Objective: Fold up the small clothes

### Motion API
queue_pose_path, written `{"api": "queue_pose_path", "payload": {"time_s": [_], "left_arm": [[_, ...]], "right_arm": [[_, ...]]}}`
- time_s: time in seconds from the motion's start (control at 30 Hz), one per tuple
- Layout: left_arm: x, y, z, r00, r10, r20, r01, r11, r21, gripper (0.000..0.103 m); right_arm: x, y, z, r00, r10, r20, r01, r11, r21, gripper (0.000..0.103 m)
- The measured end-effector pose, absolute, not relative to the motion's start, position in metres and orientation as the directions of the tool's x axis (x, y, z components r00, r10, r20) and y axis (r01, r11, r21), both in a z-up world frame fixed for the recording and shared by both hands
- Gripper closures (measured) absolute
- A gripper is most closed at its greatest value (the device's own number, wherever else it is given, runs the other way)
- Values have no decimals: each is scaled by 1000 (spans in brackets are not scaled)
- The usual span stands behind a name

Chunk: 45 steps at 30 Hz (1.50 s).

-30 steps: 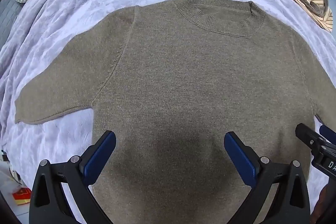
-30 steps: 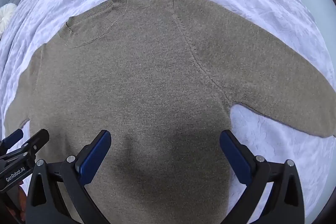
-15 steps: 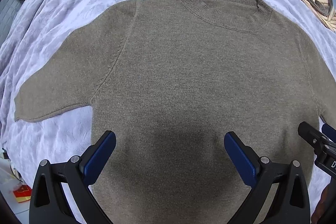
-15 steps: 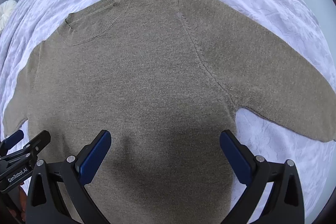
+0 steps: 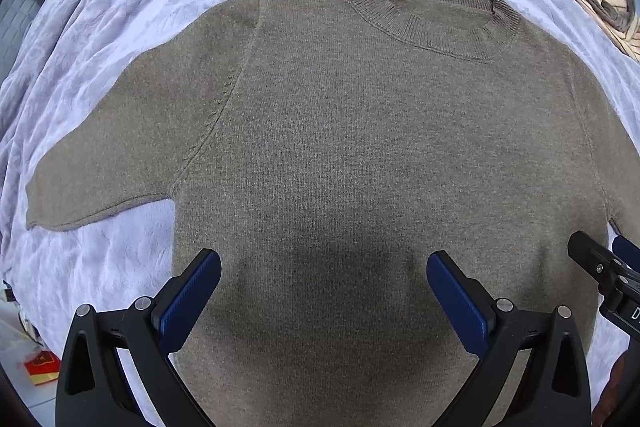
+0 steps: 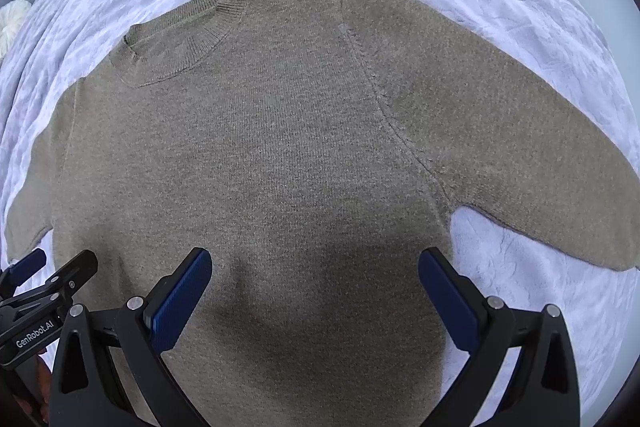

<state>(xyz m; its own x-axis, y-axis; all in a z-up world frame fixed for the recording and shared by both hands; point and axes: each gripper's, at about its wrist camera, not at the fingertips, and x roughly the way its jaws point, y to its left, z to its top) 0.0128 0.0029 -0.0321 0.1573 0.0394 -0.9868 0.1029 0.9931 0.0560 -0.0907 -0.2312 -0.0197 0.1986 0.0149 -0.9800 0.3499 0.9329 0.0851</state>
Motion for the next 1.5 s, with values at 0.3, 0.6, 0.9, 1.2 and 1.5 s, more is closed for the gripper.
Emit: {"api": "queue_pose_path", "payload": {"time_s": [0.3,0.6,0.9,1.2,1.5], "left_arm": [[12,5,-33,156,37,-987,98,994,53,0],[13,7,-33,155,40,-987,94,994,55,0],[13,9,-33,155,44,-987,95,994,59,0],[15,13,-33,152,42,-988,90,994,56,0],[14,19,-34,151,38,-988,84,995,51,0]], "right_arm": [[-39,-244,-20,177,13,-984,314,947,69,0],[-36,-235,-24,163,-3,-987,310,950,48,0],[-33,-225,-25,157,-6,-988,312,949,43,0],[-34,-222,-32,151,0,-989,316,948,48,0],[-35,-218,-32,153,-2,-988,309,950,46,0]]}}
